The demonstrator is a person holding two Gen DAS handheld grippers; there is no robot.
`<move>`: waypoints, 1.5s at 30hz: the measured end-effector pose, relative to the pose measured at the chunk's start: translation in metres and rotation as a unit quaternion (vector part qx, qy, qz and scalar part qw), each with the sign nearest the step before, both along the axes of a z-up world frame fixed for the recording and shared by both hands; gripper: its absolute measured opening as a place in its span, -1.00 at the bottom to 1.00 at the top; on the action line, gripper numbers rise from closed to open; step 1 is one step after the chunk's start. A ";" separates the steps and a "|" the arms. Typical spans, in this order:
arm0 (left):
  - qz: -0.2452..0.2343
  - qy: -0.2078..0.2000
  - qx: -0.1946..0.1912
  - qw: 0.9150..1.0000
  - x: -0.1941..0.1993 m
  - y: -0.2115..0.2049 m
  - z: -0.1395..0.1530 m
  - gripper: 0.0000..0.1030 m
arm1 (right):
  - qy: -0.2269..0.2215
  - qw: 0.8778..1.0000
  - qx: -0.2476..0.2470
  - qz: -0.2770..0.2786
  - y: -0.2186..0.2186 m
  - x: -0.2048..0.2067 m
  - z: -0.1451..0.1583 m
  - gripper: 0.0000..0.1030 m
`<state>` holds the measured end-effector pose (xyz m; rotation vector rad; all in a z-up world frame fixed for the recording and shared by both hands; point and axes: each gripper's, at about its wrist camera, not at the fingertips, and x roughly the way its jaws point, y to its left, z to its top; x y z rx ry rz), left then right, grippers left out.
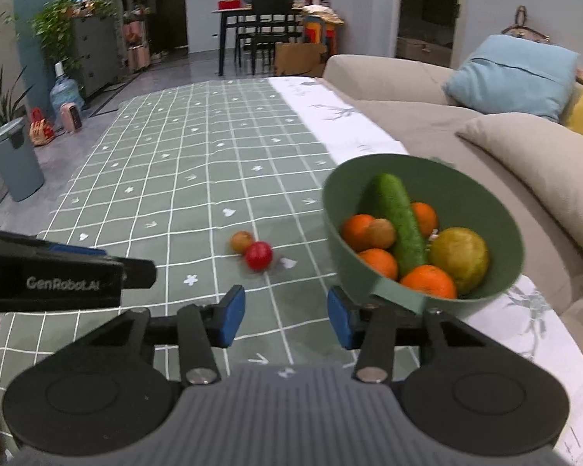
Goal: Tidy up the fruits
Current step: 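Grasp the red cherry tomato with the right tool while the left tool grasps a brown fruit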
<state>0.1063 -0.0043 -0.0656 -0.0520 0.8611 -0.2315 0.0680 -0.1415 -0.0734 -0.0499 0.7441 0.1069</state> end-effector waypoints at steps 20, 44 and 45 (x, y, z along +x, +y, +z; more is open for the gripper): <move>-0.005 0.030 0.000 1.000 0.061 0.017 -0.024 -0.25 | 0.032 0.998 0.029 -0.034 0.030 0.083 -0.052 -0.41; -0.124 0.020 0.026 0.992 0.086 -0.041 -0.040 -0.20 | 0.040 0.997 0.022 -0.067 0.011 0.061 -0.047 -0.59; -0.119 0.017 0.030 0.992 0.088 -0.042 -0.041 -0.20 | 0.041 0.997 0.024 -0.066 0.010 0.060 -0.047 -0.59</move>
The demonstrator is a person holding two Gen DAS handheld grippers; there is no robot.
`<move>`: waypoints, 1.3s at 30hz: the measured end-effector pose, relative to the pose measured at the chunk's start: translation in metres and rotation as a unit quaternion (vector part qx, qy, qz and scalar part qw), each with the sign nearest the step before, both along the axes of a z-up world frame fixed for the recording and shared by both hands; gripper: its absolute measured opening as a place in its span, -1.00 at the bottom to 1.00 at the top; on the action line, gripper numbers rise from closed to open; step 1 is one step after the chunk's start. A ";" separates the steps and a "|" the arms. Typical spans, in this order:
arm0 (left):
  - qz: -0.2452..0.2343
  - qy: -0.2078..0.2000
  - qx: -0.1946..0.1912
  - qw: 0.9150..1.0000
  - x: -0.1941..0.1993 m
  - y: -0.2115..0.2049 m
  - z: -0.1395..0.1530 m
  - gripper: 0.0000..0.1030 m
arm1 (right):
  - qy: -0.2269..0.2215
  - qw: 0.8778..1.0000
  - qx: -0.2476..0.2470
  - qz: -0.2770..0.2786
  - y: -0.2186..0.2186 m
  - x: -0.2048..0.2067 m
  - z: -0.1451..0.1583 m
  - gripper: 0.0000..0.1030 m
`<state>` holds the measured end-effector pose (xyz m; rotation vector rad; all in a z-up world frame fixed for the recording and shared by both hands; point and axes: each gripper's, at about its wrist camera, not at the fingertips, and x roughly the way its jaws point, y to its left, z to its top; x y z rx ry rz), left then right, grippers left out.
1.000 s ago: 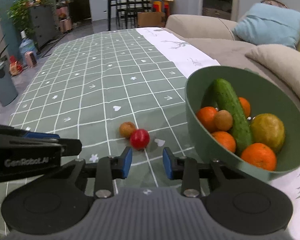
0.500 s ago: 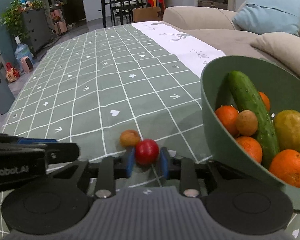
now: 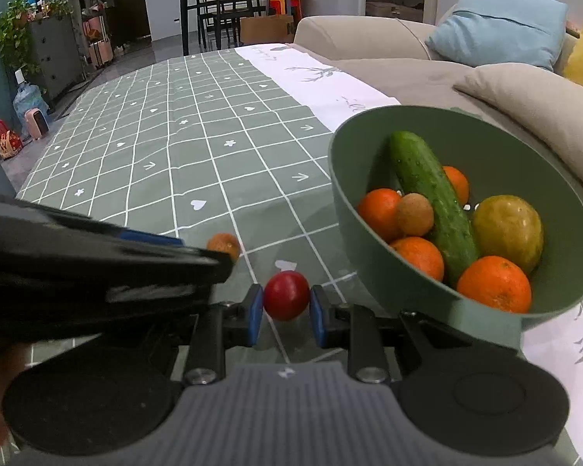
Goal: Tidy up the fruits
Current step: 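Grasp the red cherry tomato with the right tool while the left tool grasps a brown fruit, then carry the brown fruit and red tomato into the colander with both tools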
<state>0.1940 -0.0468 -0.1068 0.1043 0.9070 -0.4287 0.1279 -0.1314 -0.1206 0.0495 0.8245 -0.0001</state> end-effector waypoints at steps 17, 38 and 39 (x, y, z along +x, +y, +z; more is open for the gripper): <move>0.010 0.023 0.007 1.000 0.010 -0.014 -0.012 -0.51 | 0.024 0.999 0.024 -0.021 -0.018 0.005 -0.008 -0.59; 0.044 0.034 -0.014 0.998 -0.060 -0.002 0.048 -0.51 | 0.049 0.996 0.032 0.069 -0.026 -0.039 0.045 -0.59; 0.043 0.036 -0.022 0.998 -0.062 -0.003 0.051 -0.51 | 0.047 0.996 0.031 0.073 -0.028 -0.044 0.050 -0.59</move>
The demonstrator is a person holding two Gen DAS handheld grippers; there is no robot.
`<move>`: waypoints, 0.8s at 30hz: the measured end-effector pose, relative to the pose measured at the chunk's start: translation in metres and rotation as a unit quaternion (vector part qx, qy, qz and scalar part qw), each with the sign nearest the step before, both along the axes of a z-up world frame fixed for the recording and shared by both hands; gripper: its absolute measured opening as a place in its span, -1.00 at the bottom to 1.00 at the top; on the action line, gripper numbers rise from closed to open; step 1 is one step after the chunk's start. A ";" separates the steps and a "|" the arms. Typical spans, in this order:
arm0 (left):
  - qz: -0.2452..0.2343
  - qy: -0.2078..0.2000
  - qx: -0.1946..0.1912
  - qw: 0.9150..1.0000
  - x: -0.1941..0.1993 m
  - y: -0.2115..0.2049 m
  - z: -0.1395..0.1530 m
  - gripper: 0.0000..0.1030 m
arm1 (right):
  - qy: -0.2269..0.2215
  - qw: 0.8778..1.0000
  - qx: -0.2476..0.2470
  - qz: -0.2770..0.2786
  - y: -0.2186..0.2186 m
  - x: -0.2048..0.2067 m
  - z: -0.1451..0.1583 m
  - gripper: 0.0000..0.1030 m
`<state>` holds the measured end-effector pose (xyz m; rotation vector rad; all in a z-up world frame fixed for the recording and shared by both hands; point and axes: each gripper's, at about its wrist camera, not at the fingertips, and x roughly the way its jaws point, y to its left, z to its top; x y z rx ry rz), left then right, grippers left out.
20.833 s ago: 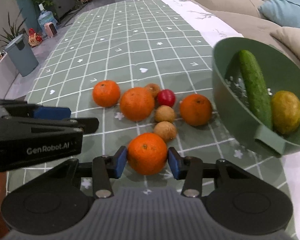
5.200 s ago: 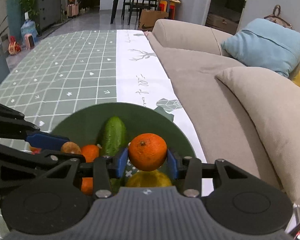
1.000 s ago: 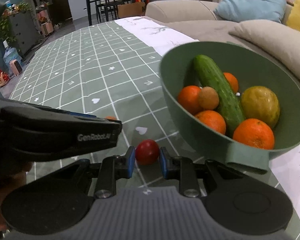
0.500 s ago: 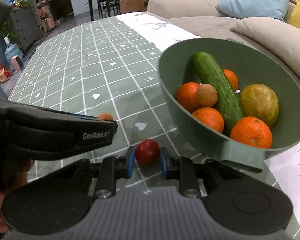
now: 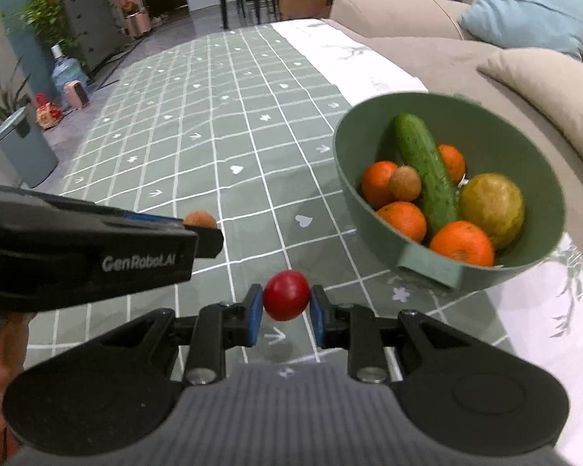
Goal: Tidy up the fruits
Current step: 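Carry the brown fruit and red tomato into the colander with both tools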
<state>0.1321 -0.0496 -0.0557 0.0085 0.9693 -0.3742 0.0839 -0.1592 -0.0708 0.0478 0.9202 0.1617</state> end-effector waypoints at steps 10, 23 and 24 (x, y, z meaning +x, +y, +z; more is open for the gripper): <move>-0.036 0.005 -0.061 0.997 0.003 -0.027 0.026 -0.51 | -0.032 0.999 -0.004 0.006 -0.066 -0.020 0.046 -0.58; -0.093 0.037 -0.057 0.993 0.043 -0.091 0.016 -0.51 | 0.012 0.997 -0.064 0.049 -0.130 0.037 0.047 -0.58; -0.096 0.041 -0.053 0.993 0.045 -0.094 0.014 -0.51 | 0.024 0.996 -0.071 0.057 -0.131 0.042 0.043 -0.58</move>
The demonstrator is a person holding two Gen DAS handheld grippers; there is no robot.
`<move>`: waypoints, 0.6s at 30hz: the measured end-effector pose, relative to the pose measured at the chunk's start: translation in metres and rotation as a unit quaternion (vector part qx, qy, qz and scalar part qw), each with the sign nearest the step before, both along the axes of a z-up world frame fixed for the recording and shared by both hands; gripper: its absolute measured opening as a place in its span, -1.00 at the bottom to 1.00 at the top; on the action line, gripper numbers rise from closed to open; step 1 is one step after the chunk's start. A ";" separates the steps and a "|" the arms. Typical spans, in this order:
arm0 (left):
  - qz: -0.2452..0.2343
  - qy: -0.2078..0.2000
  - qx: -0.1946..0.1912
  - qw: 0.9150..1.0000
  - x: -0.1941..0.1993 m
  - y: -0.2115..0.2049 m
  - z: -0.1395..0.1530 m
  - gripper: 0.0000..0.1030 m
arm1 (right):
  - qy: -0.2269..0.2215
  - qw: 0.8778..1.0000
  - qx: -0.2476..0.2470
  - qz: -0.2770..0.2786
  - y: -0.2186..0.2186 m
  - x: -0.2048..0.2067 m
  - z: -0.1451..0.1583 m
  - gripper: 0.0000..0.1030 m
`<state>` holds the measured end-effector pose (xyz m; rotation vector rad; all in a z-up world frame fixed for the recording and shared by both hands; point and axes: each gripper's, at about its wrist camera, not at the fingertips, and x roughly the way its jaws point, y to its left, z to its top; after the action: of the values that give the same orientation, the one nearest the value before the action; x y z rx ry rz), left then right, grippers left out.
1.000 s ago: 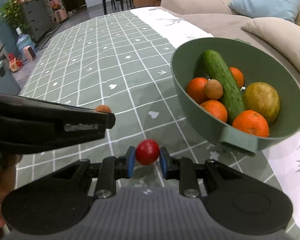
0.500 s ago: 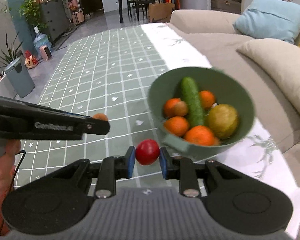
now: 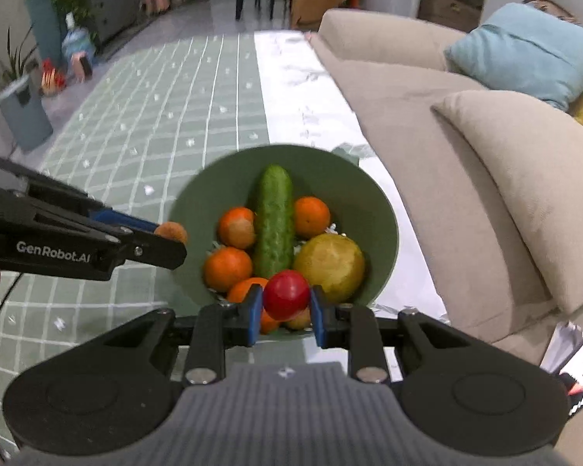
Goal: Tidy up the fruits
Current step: 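Carry the brown fruit and red tomato into the colander with both tools, then open both tools and pull them back from the colander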
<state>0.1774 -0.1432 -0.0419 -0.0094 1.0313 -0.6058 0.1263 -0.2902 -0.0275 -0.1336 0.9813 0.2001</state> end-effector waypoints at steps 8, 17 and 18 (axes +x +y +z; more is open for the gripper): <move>-0.034 0.022 0.037 0.998 0.014 -0.018 -0.020 -0.51 | 0.060 0.998 -0.020 0.019 -0.003 0.029 -0.025 -0.58; -0.047 0.023 0.053 0.997 0.016 -0.023 -0.026 -0.51 | 0.078 0.995 -0.046 0.041 0.007 0.041 -0.038 -0.57; -0.046 0.023 0.053 0.997 0.016 -0.024 -0.027 -0.50 | 0.079 0.995 -0.048 0.042 0.008 0.041 -0.038 -0.57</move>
<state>0.1935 -0.1670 -0.0688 0.1181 1.1120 -0.6366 0.1674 -0.2825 -0.0655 -0.2507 1.1444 0.2424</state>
